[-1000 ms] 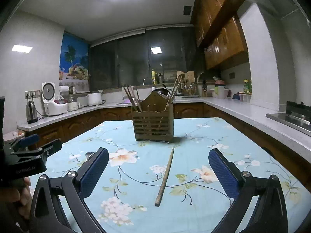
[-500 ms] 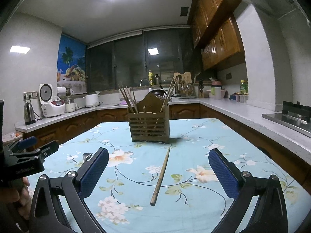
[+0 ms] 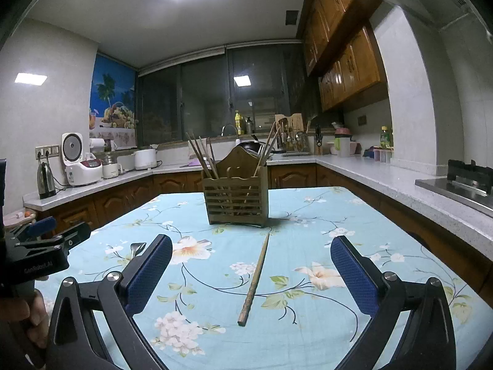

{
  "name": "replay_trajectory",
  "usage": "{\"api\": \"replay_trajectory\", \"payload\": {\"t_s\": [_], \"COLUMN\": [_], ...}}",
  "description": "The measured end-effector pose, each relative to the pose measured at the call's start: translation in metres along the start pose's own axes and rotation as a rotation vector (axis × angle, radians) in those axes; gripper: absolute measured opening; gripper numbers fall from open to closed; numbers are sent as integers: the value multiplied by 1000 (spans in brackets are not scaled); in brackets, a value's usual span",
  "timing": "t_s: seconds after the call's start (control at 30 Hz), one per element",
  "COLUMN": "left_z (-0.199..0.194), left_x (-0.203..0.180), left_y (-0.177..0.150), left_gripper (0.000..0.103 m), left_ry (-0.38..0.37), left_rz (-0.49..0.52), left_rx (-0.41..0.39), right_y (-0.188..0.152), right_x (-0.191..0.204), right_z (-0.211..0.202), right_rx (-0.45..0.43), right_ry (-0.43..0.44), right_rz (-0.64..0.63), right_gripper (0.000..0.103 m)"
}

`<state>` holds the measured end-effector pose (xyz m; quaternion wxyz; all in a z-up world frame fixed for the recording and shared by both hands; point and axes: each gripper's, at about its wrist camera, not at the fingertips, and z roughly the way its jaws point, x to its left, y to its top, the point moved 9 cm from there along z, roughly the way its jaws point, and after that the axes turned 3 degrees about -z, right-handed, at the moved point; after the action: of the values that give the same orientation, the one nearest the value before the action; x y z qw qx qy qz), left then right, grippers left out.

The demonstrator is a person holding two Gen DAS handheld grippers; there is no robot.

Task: Organize utensils

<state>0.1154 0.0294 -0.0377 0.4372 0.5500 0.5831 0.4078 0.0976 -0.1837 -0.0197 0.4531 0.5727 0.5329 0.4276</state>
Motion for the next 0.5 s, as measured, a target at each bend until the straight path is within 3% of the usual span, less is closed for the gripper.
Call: {"api": "replay_trajectory", "payload": {"t_s": [0.5], "left_z": [0], "left_x": [0], "left_y": [0], "left_gripper": [102], "left_ry": [2], "left_rz": [2], "left_rx": [2], "right_y": [0], "right_x": [0], "right_z": [1], "right_rx": [0], "right_ry": [0], "right_rz": [-1], "right_gripper": [103]}}
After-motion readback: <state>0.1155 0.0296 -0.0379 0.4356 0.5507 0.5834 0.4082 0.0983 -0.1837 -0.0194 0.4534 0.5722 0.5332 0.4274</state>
